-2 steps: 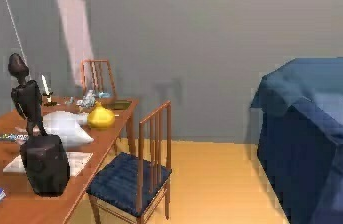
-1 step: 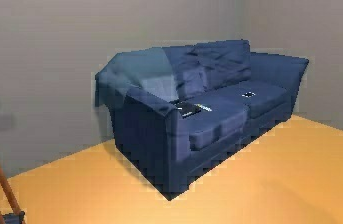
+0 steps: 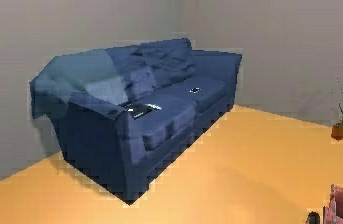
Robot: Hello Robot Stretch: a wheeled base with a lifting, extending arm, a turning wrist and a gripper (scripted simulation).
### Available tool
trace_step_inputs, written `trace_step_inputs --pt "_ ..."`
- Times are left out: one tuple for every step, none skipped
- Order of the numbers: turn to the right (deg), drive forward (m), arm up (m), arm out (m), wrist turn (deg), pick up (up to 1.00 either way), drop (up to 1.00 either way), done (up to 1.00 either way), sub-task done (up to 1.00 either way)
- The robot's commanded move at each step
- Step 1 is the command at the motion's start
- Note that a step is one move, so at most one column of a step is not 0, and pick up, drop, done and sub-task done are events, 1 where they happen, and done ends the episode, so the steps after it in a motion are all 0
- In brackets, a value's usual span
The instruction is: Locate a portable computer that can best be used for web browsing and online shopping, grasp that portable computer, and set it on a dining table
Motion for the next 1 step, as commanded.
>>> trace_step_inputs --pt "0.0 0.9 0.0 0.0 0.0 0.0 0.0 0.0 0.0"
